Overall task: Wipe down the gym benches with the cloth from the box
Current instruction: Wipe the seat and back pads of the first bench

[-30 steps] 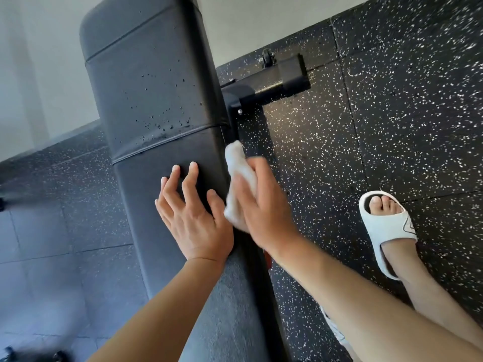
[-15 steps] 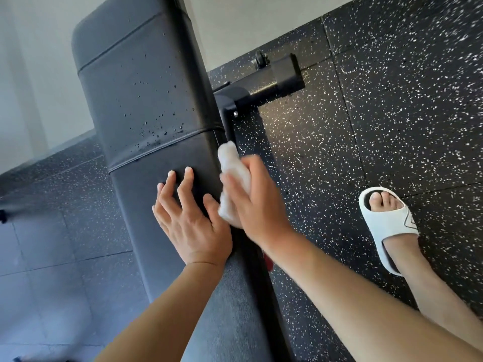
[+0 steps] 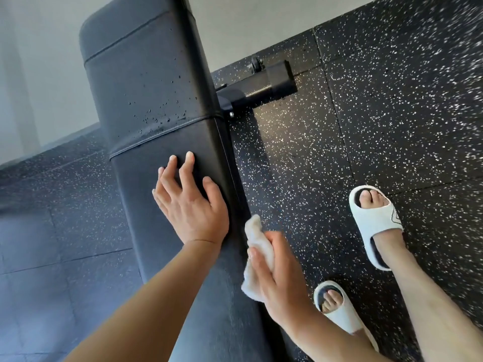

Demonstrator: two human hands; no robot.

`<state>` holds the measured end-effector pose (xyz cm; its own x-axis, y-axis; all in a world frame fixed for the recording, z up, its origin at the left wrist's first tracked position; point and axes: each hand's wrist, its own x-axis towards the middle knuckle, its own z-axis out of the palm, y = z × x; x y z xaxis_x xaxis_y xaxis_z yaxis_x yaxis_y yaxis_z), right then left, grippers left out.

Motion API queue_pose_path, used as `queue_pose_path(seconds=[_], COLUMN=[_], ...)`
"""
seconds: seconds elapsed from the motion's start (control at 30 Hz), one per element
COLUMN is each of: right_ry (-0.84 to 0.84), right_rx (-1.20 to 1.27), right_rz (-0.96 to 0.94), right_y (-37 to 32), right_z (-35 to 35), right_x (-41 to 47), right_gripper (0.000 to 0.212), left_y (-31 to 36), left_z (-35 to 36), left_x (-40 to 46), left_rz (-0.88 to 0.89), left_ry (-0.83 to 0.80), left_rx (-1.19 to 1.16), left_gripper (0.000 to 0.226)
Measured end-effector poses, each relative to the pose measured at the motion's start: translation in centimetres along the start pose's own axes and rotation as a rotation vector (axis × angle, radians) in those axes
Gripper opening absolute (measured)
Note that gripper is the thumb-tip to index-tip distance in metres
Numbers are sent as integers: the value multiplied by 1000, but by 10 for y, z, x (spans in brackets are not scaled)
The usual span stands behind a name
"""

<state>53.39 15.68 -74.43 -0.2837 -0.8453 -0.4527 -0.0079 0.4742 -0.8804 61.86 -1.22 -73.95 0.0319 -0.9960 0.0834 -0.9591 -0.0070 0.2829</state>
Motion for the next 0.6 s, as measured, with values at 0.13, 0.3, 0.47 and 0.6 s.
queue_pose_path(seconds=[0.13, 0.3, 0.47, 0.6], right_ry=[-25, -34, 90, 69], right_rx=[-61, -74, -85, -51], right_rz=[30, -56, -136, -153], right_y=[8, -23, -50, -26], right_z=[-5, -4, 10, 8], right_x=[-17, 56, 125, 84], right_gripper=[17, 25, 24, 21], left_y=[1, 0, -2, -3], left_z=[-2, -3, -1, -1], left_x=[-1, -2, -2, 0], left_rz=[-16, -16, 10, 3], left_ry=[-2, 6, 29, 39], left_rx=[-17, -48, -39, -55], left_gripper=[51, 52, 52, 50])
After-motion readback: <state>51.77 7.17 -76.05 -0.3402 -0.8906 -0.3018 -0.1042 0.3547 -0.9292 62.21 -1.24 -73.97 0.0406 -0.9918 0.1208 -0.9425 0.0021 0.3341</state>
